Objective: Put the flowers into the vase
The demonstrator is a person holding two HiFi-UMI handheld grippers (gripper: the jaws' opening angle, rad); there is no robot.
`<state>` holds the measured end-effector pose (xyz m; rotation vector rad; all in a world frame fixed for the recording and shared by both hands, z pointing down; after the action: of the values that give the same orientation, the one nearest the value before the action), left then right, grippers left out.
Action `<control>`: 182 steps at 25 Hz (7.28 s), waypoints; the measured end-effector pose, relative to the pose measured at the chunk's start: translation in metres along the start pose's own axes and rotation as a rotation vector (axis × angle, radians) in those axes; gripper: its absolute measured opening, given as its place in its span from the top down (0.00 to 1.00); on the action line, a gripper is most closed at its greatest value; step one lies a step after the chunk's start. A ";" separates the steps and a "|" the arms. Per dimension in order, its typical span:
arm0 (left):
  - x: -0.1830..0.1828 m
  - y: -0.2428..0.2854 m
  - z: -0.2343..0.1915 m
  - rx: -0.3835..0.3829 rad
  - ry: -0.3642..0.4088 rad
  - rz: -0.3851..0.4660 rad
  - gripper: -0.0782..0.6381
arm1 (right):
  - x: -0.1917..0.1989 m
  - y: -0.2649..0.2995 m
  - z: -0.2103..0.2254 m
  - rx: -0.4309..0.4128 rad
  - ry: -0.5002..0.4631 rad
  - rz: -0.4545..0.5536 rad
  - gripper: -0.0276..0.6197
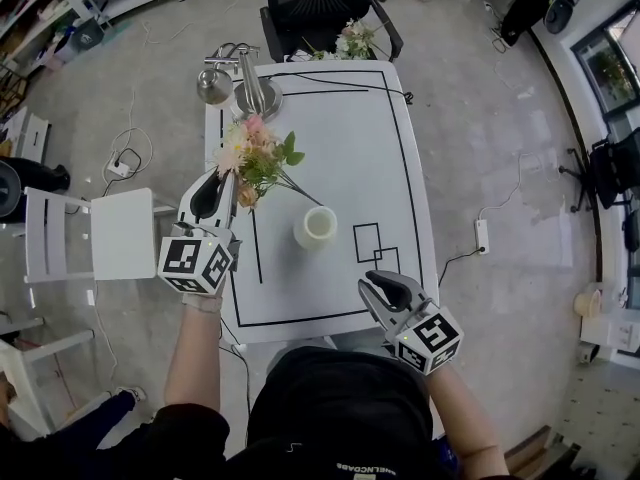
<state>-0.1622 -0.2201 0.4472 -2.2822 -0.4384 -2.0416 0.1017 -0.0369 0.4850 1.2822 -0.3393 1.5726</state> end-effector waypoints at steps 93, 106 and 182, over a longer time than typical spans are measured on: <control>-0.022 -0.082 0.132 0.251 0.134 0.006 0.82 | -0.010 -0.004 0.012 -0.083 -0.006 0.041 0.87; -0.011 -0.095 0.142 0.327 0.081 -0.028 0.81 | -0.007 -0.003 0.008 -0.087 -0.009 0.038 0.87; -0.036 -0.204 0.058 0.035 0.039 0.077 0.88 | -0.117 0.065 -0.100 -0.409 -0.353 0.228 0.87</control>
<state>-0.1585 -0.0180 0.3737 -2.1997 -0.3752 -2.0217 -0.0199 -0.0524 0.3707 1.2197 -1.0066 1.3611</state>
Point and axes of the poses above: the fingertips, and each gripper's own axes: y forward along the fingers, z to its right, x out of its underside, the point moved 4 cm from there along -y, backward along the fingers, and after that the axes turned 14 degrees about -x, right-handed, at the moved point
